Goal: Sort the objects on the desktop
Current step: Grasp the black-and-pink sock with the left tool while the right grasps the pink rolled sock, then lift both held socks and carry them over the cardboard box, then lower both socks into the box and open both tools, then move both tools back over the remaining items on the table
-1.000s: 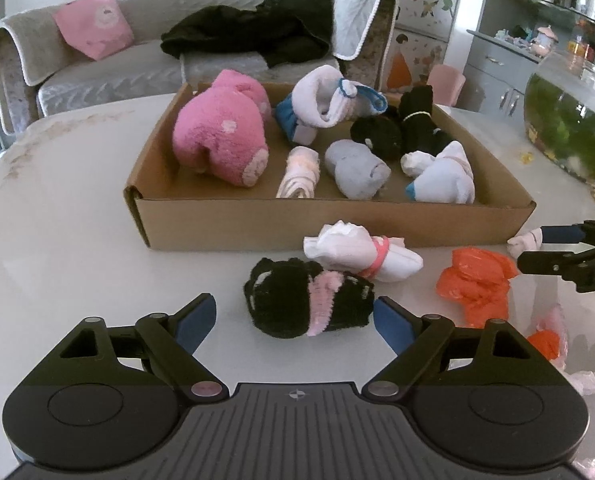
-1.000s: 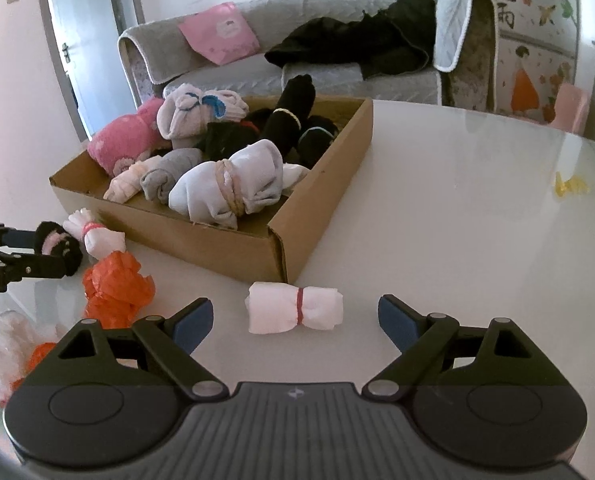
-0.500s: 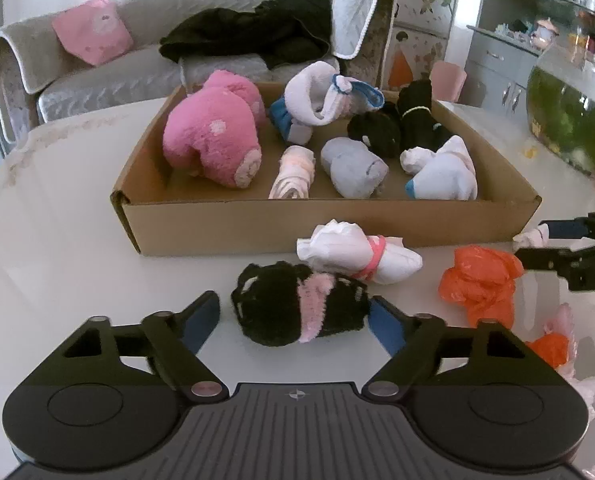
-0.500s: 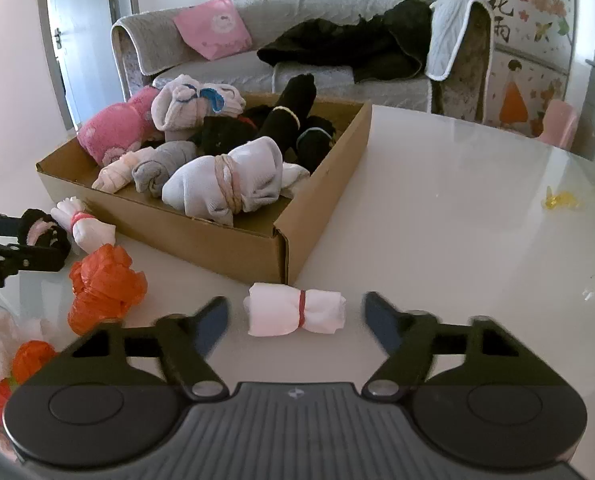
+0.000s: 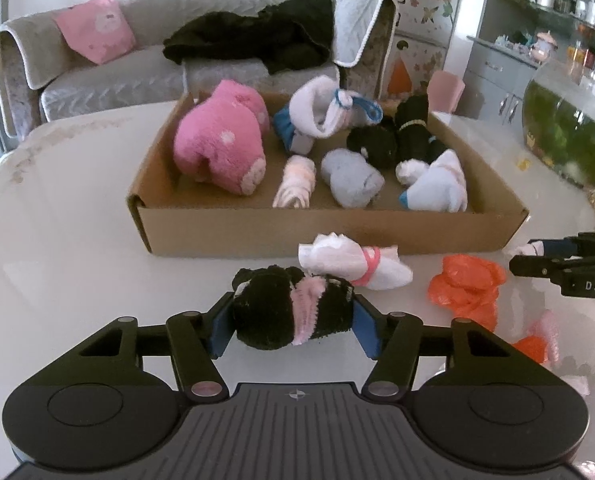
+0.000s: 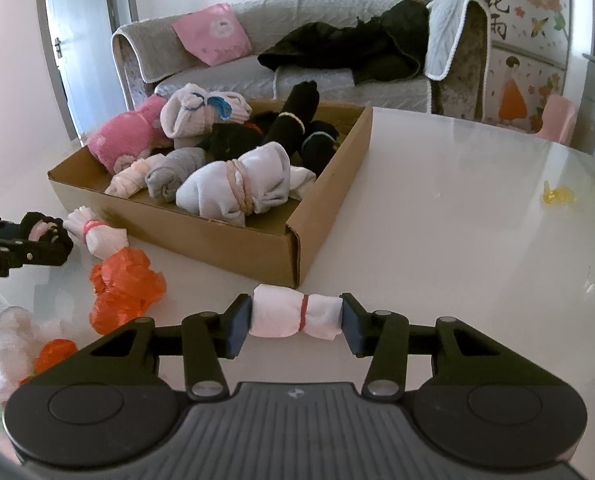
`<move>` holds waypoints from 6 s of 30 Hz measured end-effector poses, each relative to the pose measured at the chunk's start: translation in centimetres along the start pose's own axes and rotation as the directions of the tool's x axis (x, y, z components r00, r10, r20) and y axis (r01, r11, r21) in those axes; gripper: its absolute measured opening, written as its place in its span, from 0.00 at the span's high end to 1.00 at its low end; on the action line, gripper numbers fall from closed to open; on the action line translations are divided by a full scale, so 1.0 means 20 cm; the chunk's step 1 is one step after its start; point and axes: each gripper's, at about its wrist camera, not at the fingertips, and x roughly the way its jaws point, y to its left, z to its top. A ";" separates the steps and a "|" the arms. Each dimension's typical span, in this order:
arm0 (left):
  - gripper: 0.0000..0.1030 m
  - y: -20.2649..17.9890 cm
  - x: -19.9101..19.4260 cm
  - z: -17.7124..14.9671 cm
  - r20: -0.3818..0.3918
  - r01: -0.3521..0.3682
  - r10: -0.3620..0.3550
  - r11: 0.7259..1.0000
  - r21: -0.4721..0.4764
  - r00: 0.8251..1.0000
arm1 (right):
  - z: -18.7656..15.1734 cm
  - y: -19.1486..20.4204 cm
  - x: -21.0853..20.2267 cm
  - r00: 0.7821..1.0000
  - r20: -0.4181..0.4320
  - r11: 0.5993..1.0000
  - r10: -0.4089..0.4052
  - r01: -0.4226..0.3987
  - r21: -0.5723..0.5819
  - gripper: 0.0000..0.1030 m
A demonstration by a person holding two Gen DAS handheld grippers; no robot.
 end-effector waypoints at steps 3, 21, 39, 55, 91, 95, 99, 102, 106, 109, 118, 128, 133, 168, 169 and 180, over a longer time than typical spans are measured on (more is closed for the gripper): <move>0.36 0.00 -0.06 0.02 0.015 -0.002 0.002 1.000 0.020 1.000 | 0.02 -0.02 -0.05 1.000 0.014 1.000 0.016 -0.016 0.022 0.58; 0.35 0.00 -0.43 0.29 0.172 -0.036 0.021 0.996 0.080 0.985 | 0.36 -0.07 -0.31 0.969 0.167 0.964 0.182 -0.209 0.163 0.57; 0.35 -0.01 -0.56 0.50 0.246 -0.037 0.010 0.993 0.109 0.969 | 0.53 -0.02 -0.37 0.936 0.237 0.934 0.261 -0.307 0.182 0.57; 0.35 -0.06 -0.39 0.61 0.200 0.085 -0.100 0.993 0.085 0.975 | 0.59 -0.04 -0.26 0.911 0.223 0.885 0.347 -0.396 0.245 0.57; 0.34 0.05 0.12 0.58 0.023 0.187 -0.186 0.981 -0.054 0.982 | 0.48 -0.28 0.17 0.862 0.136 0.669 0.488 -0.469 0.577 0.56; 0.34 0.08 0.18 0.59 0.014 0.194 -0.194 0.978 -0.081 0.981 | 0.49 -0.29 0.22 0.863 0.123 0.671 0.491 -0.464 0.578 0.56; 0.34 0.11 0.24 0.60 0.001 0.203 -0.204 0.973 -0.109 0.979 | 0.51 -0.29 0.28 0.863 0.107 0.669 0.493 -0.455 0.587 0.56; 0.34 0.13 0.28 0.60 -0.010 0.225 -0.228 0.966 -0.130 0.974 | 0.53 -0.30 0.32 0.861 0.101 0.661 0.498 -0.453 0.598 0.56; 0.34 0.16 0.33 0.59 -0.023 0.248 -0.255 0.954 -0.170 0.967 | 0.55 -0.29 0.37 0.864 0.076 0.670 0.497 -0.438 0.600 0.56; 0.34 0.18 0.37 0.57 -0.030 0.254 -0.265 0.945 -0.205 0.964 | 0.55 -0.28 0.40 0.863 0.055 0.674 0.503 -0.431 0.600 0.56; 0.34 0.23 0.42 0.54 -0.039 0.261 -0.278 0.935 -0.241 0.960 | 0.54 -0.23 0.48 0.851 -0.003 0.679 0.526 -0.418 0.603 0.55; 0.33 0.22 0.44 0.54 -0.035 0.260 -0.276 0.935 -0.240 0.961 | 0.56 -0.21 0.48 0.861 -0.025 0.696 0.508 -0.393 0.600 0.48; 0.28 0.22 0.43 0.55 -0.024 0.254 -0.268 0.933 -0.254 0.963 | 0.57 -0.20 0.47 0.865 -0.022 0.696 0.502 -0.389 0.603 0.29; 0.09 0.05 -0.18 0.02 -0.090 0.239 -0.247 0.966 -0.093 0.965 | -0.01 -0.12 -0.14 0.864 0.030 0.702 0.502 -0.427 0.570 0.22; 0.08 0.04 -0.19 0.01 -0.091 0.234 -0.242 0.969 -0.084 0.966 | -0.03 -0.11 -0.15 0.867 0.025 0.709 0.497 -0.423 0.564 0.22; 0.07 0.04 -0.06 0.08 -0.070 0.126 -0.134 0.986 -0.111 0.989 | 0.08 0.05 0.03 0.900 -0.066 0.818 0.432 -0.360 0.448 0.22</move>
